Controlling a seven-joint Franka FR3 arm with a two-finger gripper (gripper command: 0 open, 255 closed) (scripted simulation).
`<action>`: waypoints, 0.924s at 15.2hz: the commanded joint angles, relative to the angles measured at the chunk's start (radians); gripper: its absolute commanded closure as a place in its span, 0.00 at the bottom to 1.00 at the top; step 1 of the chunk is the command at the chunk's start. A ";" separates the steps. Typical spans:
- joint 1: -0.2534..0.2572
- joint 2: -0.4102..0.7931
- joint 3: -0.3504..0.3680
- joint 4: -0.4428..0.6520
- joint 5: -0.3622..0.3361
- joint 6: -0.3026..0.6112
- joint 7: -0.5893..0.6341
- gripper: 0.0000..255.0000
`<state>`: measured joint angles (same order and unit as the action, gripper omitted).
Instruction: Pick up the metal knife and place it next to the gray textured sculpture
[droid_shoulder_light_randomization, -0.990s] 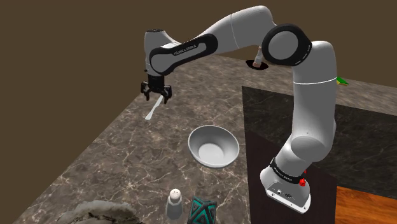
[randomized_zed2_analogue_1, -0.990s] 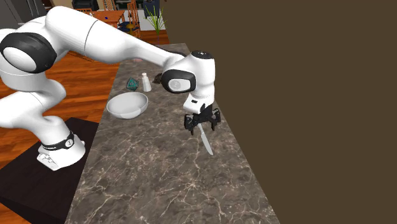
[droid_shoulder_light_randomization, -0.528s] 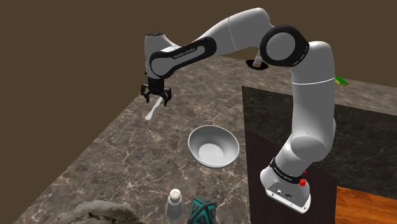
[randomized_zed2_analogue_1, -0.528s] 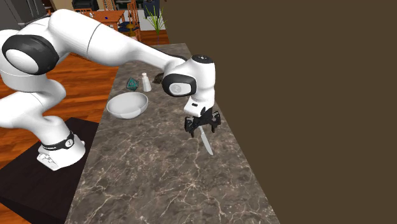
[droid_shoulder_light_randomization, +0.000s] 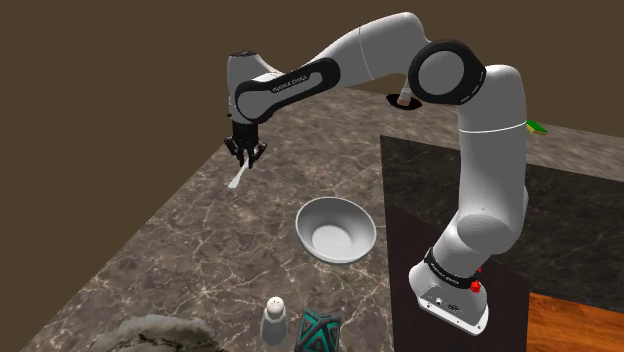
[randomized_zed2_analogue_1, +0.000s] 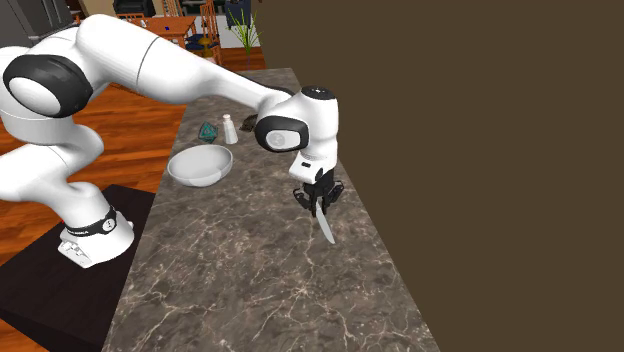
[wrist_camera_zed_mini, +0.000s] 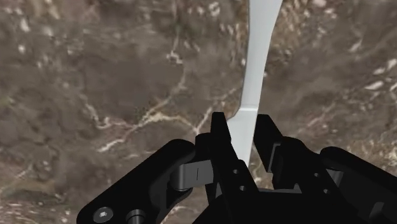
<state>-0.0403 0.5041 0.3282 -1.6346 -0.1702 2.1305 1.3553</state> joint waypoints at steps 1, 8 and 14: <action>0.000 0.000 0.000 0.000 0.000 0.000 0.000 1.00; -0.002 -0.022 0.005 0.022 0.009 -0.043 -0.005 1.00; -0.004 -0.050 0.011 0.062 0.021 -0.110 -0.012 1.00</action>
<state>-0.0454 0.4577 0.3383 -1.5802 -0.1511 2.0325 1.3431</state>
